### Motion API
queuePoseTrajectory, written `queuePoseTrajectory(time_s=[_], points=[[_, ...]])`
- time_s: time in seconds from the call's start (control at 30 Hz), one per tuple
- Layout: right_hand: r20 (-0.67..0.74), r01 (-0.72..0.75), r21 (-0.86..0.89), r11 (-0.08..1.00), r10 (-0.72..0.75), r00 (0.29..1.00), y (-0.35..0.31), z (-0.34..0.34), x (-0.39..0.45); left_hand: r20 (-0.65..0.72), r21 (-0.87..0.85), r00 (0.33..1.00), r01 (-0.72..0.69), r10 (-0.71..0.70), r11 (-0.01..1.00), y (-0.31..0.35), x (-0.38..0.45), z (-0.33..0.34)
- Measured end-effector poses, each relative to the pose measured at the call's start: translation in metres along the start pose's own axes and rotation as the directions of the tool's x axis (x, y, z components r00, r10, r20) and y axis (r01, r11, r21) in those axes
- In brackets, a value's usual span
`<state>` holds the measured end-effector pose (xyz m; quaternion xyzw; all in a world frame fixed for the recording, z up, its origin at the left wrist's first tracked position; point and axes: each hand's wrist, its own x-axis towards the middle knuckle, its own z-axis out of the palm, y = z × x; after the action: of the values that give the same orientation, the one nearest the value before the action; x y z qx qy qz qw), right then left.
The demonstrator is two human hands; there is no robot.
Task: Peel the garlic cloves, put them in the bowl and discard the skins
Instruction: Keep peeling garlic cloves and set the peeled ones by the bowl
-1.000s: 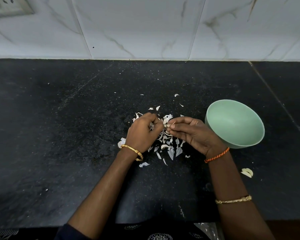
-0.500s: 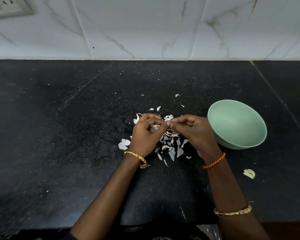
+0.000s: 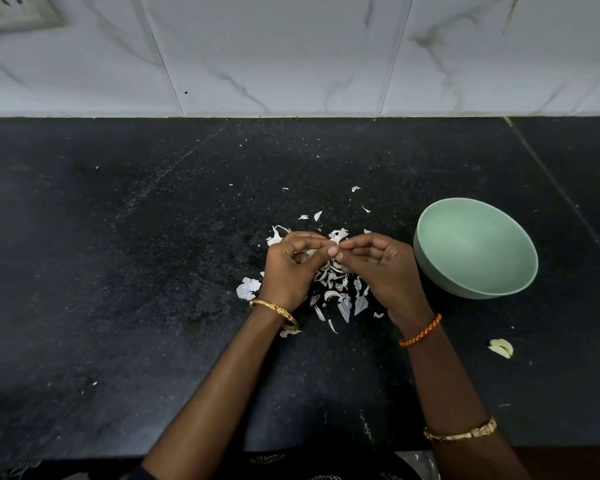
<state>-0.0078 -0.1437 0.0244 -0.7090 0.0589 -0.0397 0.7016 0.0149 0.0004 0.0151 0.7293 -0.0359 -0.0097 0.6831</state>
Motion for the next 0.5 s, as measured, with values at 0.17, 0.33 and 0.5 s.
queuePoseTrajectory(time_s=[0.17, 0.33, 0.5], points=[[0.018, 0.075, -0.027, 0.997, -0.075, 0.997, 0.0023, -0.0003, 0.0018, 0.043, 0.003, 0.998, 0.047, -0.047, 0.999, 0.0045, 0.001, -0.0019], [0.056, 0.118, -0.058, 0.991, -0.115, 0.992, 0.0009, -0.0016, 0.0028, 0.056, 0.016, 0.994, 0.09, -0.09, 0.996, 0.007, 0.0034, -0.004], [0.107, 0.139, -0.057, 0.989, -0.132, 0.985, -0.0014, -0.0011, 0.0036, 0.075, 0.113, 0.996, 0.043, -0.051, 0.993, 0.0094, 0.0077, -0.0045]])
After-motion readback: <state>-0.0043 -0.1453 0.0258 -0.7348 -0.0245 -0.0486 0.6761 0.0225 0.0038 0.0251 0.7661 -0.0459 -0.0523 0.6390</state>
